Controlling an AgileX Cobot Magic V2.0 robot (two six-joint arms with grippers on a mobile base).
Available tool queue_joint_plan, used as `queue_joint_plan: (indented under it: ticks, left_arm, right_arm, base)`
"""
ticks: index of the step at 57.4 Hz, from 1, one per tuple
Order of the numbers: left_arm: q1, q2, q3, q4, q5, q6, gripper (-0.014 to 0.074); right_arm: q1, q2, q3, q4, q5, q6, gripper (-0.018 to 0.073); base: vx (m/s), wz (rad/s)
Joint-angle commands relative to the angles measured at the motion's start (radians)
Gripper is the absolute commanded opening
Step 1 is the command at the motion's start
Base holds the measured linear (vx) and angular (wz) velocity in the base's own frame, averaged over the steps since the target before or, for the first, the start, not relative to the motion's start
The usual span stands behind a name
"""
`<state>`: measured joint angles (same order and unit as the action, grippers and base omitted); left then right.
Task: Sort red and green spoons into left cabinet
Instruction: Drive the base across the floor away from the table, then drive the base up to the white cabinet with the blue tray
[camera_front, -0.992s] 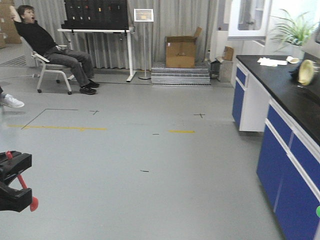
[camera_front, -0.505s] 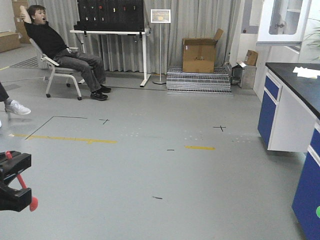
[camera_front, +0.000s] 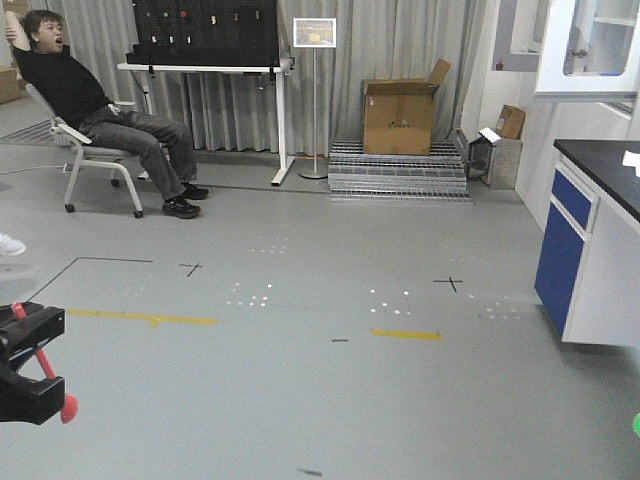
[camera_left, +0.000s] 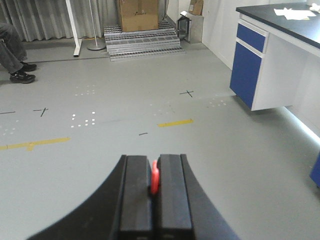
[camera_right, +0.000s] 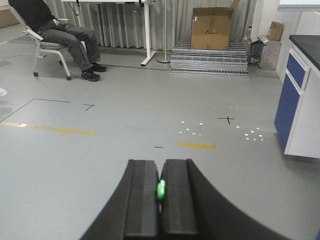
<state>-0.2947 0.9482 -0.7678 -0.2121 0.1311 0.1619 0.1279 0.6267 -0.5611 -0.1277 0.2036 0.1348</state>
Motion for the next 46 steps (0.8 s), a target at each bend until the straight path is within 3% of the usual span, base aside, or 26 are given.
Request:
queue_joint_plan:
  ticks: [1, 46]
  left_arm:
    - [-0.004, -0.011, -0.037, -0.01, -0.081, -0.008, -0.0004]
    - [-0.004, -0.011, -0.037, -0.01, -0.081, -0.008, -0.0004]
  right_arm:
    - [-0.002, -0.001, -0.037, -0.005, -0.081, -0.002, -0.0003]
    - [-0.002, -0.001, -0.037, -0.005, -0.085, -0.002, -0.0003]
  base:
    - [0.66, 0.01]
    - [0.68, -0.03]
